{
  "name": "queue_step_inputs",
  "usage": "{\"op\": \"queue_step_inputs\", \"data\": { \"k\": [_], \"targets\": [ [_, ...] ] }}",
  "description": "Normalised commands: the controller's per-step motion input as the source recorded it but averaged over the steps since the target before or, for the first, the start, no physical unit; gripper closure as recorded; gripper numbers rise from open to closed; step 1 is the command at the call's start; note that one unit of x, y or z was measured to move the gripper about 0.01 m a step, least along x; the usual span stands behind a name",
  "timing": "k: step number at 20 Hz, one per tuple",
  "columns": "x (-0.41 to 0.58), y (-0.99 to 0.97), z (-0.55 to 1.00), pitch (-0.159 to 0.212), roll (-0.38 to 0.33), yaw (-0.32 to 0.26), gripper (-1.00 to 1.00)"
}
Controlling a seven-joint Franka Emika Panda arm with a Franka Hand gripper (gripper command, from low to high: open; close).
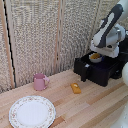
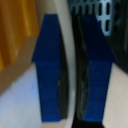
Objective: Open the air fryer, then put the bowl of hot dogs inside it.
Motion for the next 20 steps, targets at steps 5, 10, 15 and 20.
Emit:
{"op": "queue_step_inputs", "data": {
  "k": [5, 10, 15, 20],
  "targets": [
    [0.398, -0.11, -0.25, 0.013, -0.006, 0.0, 1.0],
    [0.292, -0.07, -0.35, 0.144, -0.029, 0.001, 1.0],
    [0.117, -0.01, -0.08, 0.071, -0.031, -0.007, -1.0],
    [0.004, 0.01, 0.13, 0.013, -0.056, -0.053, -1.0]
  ]
}}
